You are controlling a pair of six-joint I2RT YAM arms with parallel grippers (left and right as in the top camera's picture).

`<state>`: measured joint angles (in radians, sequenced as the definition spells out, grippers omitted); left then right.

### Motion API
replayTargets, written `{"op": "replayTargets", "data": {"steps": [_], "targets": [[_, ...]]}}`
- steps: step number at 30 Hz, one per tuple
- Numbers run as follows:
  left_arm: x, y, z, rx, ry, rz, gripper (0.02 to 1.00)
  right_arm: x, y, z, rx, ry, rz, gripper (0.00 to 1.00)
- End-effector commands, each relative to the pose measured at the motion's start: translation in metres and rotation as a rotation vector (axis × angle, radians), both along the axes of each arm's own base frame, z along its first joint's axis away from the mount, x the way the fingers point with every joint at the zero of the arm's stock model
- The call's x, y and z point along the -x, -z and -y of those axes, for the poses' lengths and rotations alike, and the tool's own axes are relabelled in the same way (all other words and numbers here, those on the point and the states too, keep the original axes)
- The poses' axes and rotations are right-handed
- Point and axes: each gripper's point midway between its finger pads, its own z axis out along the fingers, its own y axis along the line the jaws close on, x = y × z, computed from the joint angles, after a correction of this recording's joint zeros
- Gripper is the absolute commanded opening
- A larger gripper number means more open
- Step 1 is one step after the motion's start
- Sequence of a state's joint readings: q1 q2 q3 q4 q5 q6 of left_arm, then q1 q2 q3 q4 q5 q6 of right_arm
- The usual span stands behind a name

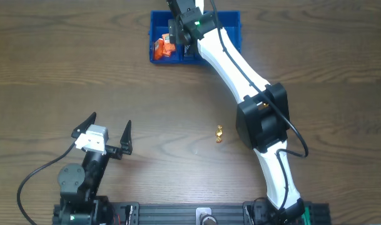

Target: Sort Candies Into Trays

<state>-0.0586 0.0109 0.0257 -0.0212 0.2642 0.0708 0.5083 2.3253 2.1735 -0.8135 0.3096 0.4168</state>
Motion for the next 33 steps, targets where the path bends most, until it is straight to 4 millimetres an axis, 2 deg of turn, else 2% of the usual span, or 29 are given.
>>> {"op": "replayTargets", "data": {"steps": [1, 2, 5, 7, 9, 11, 13, 17, 20, 23, 28, 33], "targets": [[0.001, 0.016, 0.001, 0.010, 0.010, -0.047, 0.998, -0.004, -0.028, 0.001, 0.001, -0.014, 0.053, 0.998], [0.001, 0.016, 0.001, 0.010, 0.010, -0.047, 0.998, -0.004, -0.036, 0.002, -0.004, -0.012, 0.065, 0.998], [0.001, 0.016, 0.001, 0.010, 0.010, -0.047, 0.996, 0.006, -0.090, 0.010, -0.029, -0.004, 0.129, 0.998], [0.001, 0.016, 0.001, 0.010, 0.010, -0.047, 0.996, 0.022, -0.123, 0.023, -0.016, 0.015, 0.154, 0.998], [0.001, 0.016, 0.001, 0.010, 0.010, -0.047, 0.998, 0.045, -0.145, 0.036, 0.006, 0.021, 0.144, 0.998], [0.001, 0.016, 0.001, 0.010, 0.010, -0.047, 0.996, 0.074, -0.157, 0.047, 0.023, 0.019, 0.091, 1.000], [0.001, 0.016, 0.001, 0.010, 0.010, -0.047, 0.996, 0.113, -0.155, 0.062, 0.039, 0.058, -0.017, 0.998], [0.001, 0.016, 0.001, 0.010, 0.010, -0.047, 0.998, 0.182, -0.124, 0.073, 0.065, 0.112, -0.302, 0.998], [0.001, 0.016, 0.001, 0.010, 0.010, -0.047, 0.998, 0.216, -0.093, 0.071, 0.102, 0.121, -0.473, 0.998], [0.001, 0.016, 0.001, 0.010, 0.010, -0.047, 0.998, 0.238, -0.055, 0.066, 0.147, 0.098, -0.593, 0.998], [0.001, 0.016, 0.001, 0.010, 0.010, -0.047, 0.998, 0.256, 0.014, 0.052, 0.126, 0.066, -0.702, 0.998], [0.001, 0.016, 0.001, 0.010, 0.010, -0.047, 0.998, 0.272, 0.065, 0.045, 0.105, 0.040, -0.739, 0.998]]}}
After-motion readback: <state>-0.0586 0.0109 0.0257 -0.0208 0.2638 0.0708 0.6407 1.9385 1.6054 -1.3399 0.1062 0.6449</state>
